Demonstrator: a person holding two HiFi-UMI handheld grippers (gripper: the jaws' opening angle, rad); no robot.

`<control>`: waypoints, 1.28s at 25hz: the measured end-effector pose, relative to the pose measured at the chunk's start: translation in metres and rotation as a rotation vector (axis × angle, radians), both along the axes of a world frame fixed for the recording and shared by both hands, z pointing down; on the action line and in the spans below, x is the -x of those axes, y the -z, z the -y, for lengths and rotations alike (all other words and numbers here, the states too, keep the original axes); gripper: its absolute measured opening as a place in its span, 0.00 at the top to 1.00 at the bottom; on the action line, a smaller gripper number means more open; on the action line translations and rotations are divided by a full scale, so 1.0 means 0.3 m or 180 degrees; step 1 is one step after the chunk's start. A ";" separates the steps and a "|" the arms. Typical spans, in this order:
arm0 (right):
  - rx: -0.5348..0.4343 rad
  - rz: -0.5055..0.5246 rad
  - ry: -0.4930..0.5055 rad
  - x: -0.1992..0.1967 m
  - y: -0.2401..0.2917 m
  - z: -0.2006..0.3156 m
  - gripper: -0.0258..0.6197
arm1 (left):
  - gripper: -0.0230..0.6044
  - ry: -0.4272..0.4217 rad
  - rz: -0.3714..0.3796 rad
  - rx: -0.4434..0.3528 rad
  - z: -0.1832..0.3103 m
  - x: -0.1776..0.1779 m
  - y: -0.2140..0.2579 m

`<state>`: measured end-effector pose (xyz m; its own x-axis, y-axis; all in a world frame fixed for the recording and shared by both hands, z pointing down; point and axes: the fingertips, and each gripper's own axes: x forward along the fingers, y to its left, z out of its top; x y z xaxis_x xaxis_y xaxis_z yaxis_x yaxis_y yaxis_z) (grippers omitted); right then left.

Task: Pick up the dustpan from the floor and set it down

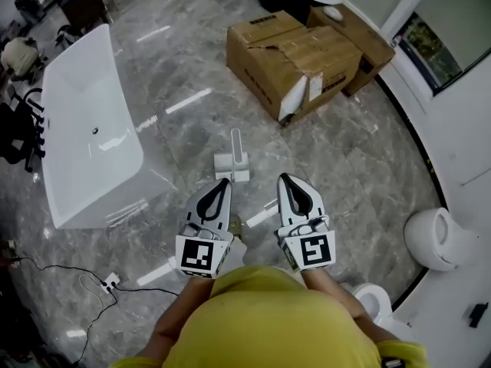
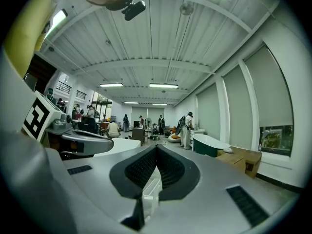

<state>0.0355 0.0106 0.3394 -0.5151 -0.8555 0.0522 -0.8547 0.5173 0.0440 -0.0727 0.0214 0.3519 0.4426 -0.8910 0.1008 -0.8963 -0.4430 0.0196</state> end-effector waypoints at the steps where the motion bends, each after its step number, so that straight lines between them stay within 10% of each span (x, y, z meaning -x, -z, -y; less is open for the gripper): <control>1: 0.0026 0.0006 -0.0043 0.007 -0.009 0.030 0.94 | 0.96 -0.0037 0.0007 0.0027 0.032 0.008 -0.011; 16: 0.0365 -0.0062 -0.0226 0.030 -0.111 0.260 0.94 | 0.96 -0.0308 -0.0130 0.0607 0.292 0.024 -0.169; 32: 0.0689 -0.0271 0.0371 0.079 -0.362 0.382 0.94 | 0.96 -0.0409 -0.0291 0.1443 0.408 -0.016 -0.453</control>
<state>0.0118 -0.1041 0.4480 -0.5954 -0.7548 0.2750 -0.7867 0.6172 -0.0092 -0.0679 -0.1010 0.4879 0.5715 -0.7037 0.4221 -0.8204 -0.4787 0.3127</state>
